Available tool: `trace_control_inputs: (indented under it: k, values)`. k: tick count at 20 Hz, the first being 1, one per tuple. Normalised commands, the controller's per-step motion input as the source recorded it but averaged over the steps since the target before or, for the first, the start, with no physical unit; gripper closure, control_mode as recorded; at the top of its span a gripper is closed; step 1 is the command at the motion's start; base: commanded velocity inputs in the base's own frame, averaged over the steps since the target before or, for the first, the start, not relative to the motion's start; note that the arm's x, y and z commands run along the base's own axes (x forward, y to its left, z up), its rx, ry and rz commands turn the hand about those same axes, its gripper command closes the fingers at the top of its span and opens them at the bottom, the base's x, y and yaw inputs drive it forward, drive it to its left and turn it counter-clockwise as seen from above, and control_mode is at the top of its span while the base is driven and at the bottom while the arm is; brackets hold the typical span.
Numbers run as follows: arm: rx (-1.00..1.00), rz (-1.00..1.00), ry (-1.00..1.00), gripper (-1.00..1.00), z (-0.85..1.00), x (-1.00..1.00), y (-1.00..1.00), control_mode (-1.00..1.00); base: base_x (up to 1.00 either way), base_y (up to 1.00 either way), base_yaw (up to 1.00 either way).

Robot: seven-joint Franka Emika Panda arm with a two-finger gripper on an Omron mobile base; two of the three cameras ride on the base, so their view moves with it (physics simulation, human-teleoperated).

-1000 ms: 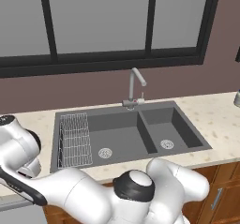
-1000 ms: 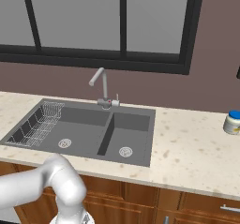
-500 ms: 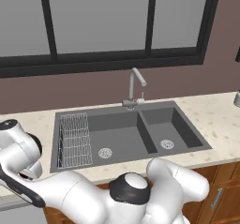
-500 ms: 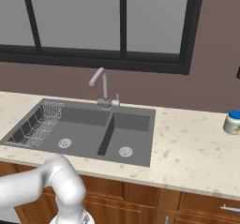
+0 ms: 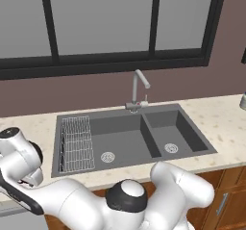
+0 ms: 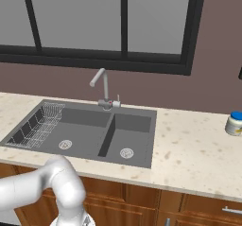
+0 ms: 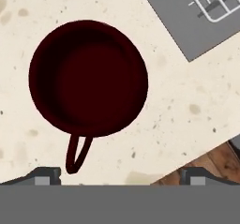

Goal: Pick the mug and place it in the sink. Pick the bowl and place it in the open cabinet and then close the cabinet.

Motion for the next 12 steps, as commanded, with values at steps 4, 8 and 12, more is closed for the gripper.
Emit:
trace_control_inputs:
  k: [4,8,12]
  values:
    - [0.00,0.00,0.00,-1.00,-0.15,0.11,0.13,-1.00,0.00,0.00,0.00]
    - [0.00,0.00,0.00,-1.00,-0.16,0.12,0.05,-1.00,0.00,0.00,0.00]
    - [0.00,0.00,0.00,-1.00,-0.12,0.19,0.00,-1.00,0.00,0.00,0.00]
